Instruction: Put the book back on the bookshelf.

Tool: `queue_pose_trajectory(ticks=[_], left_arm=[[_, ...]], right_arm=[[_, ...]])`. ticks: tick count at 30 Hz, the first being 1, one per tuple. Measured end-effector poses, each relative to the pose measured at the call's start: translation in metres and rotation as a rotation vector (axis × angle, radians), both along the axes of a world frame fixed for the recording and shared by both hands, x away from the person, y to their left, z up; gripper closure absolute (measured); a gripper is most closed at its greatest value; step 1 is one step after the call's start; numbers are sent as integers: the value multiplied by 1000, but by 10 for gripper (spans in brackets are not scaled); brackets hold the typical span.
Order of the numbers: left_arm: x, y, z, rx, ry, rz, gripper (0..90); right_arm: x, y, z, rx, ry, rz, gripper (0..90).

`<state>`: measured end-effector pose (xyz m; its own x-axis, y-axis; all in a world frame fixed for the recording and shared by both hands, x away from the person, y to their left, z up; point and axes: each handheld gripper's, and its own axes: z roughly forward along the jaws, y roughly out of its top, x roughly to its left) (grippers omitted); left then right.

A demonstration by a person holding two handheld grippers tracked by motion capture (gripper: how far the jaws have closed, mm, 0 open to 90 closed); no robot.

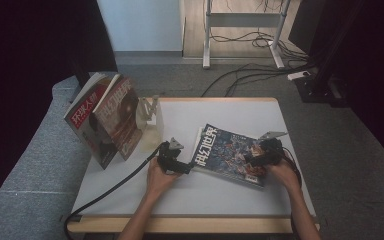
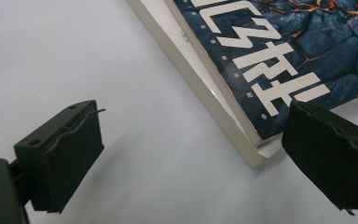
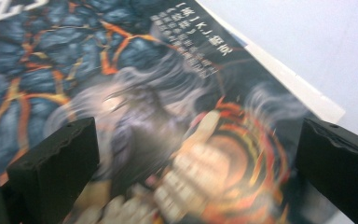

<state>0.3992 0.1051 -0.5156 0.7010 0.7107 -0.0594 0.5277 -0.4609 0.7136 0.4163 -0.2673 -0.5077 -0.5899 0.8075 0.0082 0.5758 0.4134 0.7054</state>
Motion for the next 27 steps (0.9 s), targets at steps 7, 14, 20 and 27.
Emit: queue_pose_trajectory(ticks=[7, 14, 20, 27], left_arm=[[7, 1, -2, -28, 17, 13, 55], [11, -3, 2, 15, -11, 18, 65], [13, -5, 2, 19, -12, 22, 78], [14, -5, 3, 26, -22, 47, 80]], right_arm=[[21, -3, 0, 11, 5, -20, 0], [26, -4, 1, -15, 21, 1, 0], [32, -9, 0, -8, 39, -1, 0], [32, -10, -2, 13, 46, -6, 0]])
